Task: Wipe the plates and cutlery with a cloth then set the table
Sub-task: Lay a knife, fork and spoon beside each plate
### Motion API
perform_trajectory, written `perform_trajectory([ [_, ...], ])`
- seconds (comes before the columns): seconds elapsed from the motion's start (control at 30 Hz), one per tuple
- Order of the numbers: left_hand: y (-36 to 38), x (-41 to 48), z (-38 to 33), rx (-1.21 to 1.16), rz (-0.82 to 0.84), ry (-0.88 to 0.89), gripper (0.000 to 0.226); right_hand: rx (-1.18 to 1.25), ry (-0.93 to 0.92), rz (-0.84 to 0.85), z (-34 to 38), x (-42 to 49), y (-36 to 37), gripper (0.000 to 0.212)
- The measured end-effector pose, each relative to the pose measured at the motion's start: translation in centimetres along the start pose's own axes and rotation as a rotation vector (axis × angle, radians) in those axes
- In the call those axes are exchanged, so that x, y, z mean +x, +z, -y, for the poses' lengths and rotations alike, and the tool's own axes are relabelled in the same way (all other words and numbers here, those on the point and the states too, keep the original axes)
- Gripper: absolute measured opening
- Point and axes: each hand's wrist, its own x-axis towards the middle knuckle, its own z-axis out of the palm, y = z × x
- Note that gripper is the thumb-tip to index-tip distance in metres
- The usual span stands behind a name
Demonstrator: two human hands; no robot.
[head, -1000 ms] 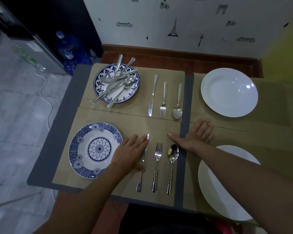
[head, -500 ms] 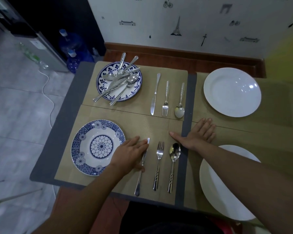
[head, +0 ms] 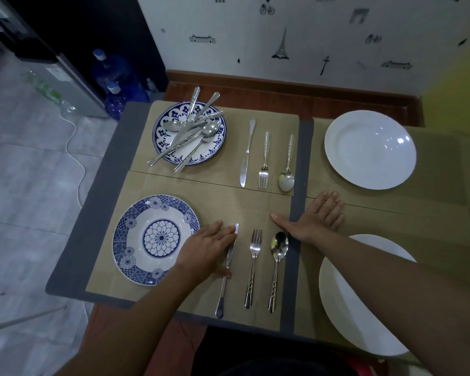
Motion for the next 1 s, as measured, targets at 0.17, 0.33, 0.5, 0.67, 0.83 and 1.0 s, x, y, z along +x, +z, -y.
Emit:
perform_trajectory([
  [0.17,0.1,0.0,0.0,-0.009,-0.017,-0.006,0.098,-0.008,0.011,0.0,0.1,0.2,0.0,0.165],
  [0.33,0.5,0.0,0.2,0.013,-0.045,-0.002,0.102,-0.01,0.017,0.002,0.1,0.2,0.0,0.163],
  [0.5,0.5,0.1,0.1,-0.017,-0.033,-0.01,0.1,-0.007,0.017,0.003,0.1,0.2,0.0,0.163],
  [0.67,0.8,0.3,0.2,0.0,-0.016,-0.016,0.099,-0.008,0.008,0.006,0.1,-0.2,-0.2,0.161],
  [0.83,0.9,0.2,0.2,0.006,-0.014,-0.02,0.101,-0.022,0.008,0.002,0.0,0.0,-0.1,0.162],
  [1.0,0.9,0.3,0.1,0.001,-0.011,-0.02,0.102,-0.042,-0.005,-0.013,-0.2,0.3,0.1,0.162],
])
